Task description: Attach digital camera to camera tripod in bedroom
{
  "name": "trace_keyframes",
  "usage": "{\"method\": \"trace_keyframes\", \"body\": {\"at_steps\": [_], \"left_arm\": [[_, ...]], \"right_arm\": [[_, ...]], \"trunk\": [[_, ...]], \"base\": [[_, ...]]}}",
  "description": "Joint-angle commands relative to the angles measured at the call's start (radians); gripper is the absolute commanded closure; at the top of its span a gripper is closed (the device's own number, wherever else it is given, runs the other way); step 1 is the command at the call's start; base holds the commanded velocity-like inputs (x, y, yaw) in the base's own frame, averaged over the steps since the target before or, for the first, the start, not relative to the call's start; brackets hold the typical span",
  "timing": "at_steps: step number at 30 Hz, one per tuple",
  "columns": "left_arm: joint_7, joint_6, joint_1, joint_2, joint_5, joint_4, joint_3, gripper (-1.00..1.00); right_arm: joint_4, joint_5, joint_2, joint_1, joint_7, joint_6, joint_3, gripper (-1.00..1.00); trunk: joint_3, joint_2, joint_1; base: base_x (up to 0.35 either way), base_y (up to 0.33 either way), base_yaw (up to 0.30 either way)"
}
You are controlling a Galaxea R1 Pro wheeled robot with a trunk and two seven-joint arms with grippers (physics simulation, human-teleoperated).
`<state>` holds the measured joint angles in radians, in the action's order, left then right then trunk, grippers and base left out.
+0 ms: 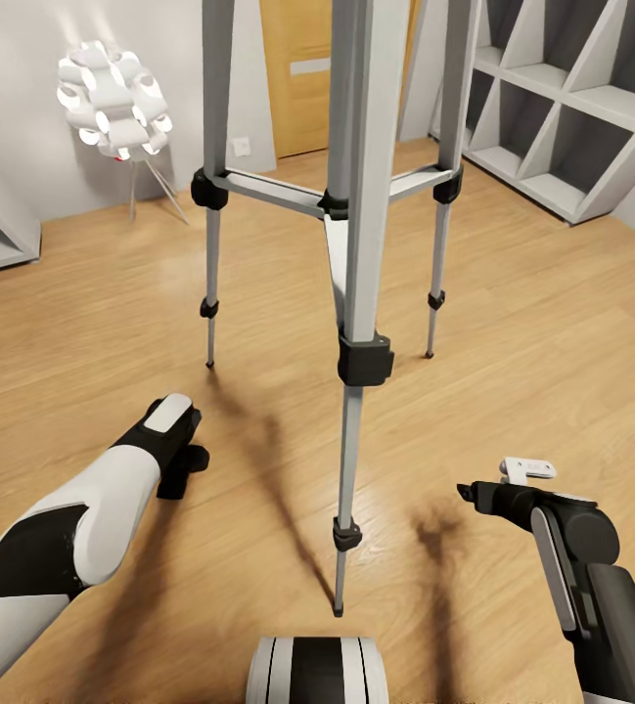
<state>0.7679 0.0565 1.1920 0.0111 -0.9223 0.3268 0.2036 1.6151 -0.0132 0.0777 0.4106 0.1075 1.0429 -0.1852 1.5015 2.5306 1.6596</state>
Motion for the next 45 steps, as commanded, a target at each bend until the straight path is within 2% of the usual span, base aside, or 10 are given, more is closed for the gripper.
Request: {"method": "trace_keyframes", "body": {"at_steps": [1,9,23,32,45], "left_arm": [[0.005,0.001,0.0,0.002,0.006,0.003,0.002,-1.0],[0.006,-0.016,0.009,0.011,0.023,0.005,0.002,-1.0],[0.028,-0.025,0.07,0.042,0.032,0.006,0.002,-1.0],[0.042,-0.025,0.1,0.047,0.032,0.007,0.003,-1.0],[0.039,-0.025,0.11,0.048,0.031,0.008,0.003,-1.0]], "right_arm": [[0.001,-0.002,0.0,0.0,0.006,0.004,0.0,-1.0],[0.001,-0.002,-0.002,-0.003,0.006,0.004,0.002,-1.0],[0.001,-0.002,-0.004,-0.005,0.006,0.004,0.004,-1.0],[0.001,-0.002,-0.007,-0.009,0.006,0.004,0.006,-1.0],[0.001,-0.003,-0.008,-0.011,0.005,0.004,0.005,-1.0]], "trunk": [[0.001,0.0,0.0],[0.001,0.0,0.0],[0.001,0.0,0.0],[0.001,0.0,0.0],[0.001,0.0,0.0]], "base": [[0.0,0.0,0.0],[0.0,0.0,0.0],[0.0,0.0,0.0],[0.0,0.0,0.0],[0.0,0.0,0.0]]}}
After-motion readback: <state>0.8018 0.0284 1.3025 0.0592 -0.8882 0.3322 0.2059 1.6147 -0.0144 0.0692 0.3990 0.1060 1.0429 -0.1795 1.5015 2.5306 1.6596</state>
